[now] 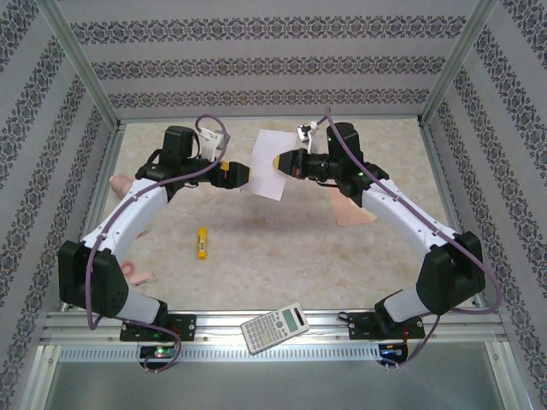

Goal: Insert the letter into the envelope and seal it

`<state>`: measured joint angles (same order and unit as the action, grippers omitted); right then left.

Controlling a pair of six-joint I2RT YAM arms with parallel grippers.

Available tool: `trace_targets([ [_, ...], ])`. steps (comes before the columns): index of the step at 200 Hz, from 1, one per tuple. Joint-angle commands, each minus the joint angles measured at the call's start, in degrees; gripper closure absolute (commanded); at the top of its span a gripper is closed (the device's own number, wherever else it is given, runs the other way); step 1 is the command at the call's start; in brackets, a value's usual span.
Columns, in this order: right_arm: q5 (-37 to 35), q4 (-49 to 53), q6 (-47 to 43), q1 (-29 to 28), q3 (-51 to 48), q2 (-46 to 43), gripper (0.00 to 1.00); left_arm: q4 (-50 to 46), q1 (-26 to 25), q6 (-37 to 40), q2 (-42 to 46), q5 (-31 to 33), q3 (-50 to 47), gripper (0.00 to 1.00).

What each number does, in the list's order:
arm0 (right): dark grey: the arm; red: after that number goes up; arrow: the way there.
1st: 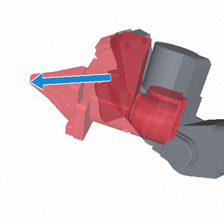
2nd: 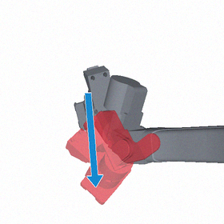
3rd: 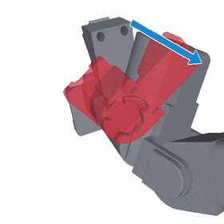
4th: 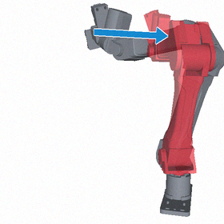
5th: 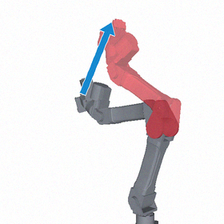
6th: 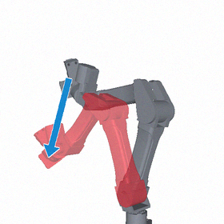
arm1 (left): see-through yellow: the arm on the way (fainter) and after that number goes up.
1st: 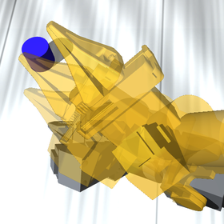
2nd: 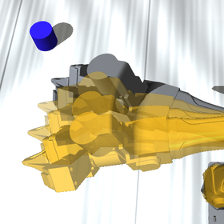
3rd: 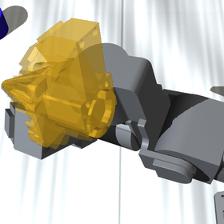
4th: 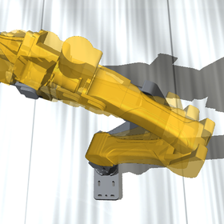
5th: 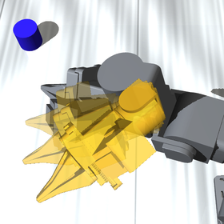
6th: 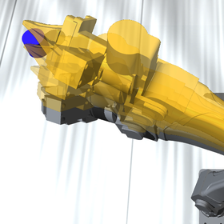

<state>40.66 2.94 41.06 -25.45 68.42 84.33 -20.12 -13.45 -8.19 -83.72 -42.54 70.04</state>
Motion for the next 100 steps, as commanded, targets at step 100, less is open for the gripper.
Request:
trace_targets([
  [100, 5.4, -6.9, 0.9, -2.1, 1.9, -0.2, 1.0, 22.6, 5.1, -13.4, -6.1, -19.0, -0.5, 0.0],
])
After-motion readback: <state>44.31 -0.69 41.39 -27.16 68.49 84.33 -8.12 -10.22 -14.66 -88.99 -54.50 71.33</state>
